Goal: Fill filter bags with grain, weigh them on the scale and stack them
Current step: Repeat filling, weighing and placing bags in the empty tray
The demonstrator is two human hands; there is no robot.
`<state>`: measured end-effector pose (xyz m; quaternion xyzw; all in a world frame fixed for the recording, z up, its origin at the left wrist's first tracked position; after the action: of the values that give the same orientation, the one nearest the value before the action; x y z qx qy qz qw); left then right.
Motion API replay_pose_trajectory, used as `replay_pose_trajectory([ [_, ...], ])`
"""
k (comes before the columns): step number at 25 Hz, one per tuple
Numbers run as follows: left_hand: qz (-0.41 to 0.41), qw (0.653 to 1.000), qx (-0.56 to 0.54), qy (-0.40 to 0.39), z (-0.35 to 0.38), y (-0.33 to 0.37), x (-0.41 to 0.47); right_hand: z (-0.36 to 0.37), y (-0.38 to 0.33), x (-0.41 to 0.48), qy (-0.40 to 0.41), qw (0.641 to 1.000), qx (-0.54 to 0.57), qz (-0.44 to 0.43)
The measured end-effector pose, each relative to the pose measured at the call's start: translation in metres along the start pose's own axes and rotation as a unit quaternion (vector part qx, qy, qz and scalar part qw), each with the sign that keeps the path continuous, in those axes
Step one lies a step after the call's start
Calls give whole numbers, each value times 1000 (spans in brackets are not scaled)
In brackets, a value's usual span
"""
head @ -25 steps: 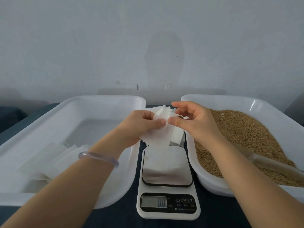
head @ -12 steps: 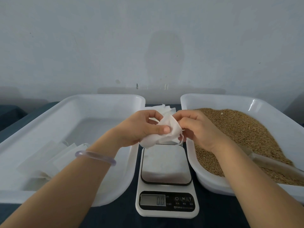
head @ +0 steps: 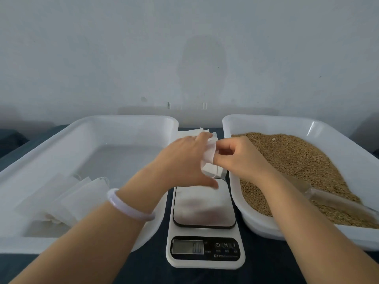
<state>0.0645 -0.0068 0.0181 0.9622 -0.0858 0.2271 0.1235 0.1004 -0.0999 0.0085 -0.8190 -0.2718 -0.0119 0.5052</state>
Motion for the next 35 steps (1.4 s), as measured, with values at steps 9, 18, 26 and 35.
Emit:
replay_pose_trajectory([
  [9, -133, 870, -466, -86, 3, -9, -7, -16, -38, -12, 112, 974, 18, -197],
  [18, -130, 846, -483, -185, 10, -7, -15, -20, -40, -11, 95, 968, 132, -192],
  [26, -149, 809, -537, -189, 16, -4, -9, -11, -41, -14, 77, 972, 35, -218],
  [35, -161, 803, -543, -187, 12, -9, -9, -5, -35, -15, 14, 981, 44, -190],
])
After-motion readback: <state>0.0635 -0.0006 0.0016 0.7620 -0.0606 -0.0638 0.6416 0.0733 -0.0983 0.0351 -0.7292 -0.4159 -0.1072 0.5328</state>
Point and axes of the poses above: each hand's wrist, its own x-axis towards the middle knuckle, its own z-axis out of the palm, y = z × x, the point moved 8 cm from there along x, towards the middle knuckle, and after that the axes turned 10 degrees about y, right-handed, at the moved point
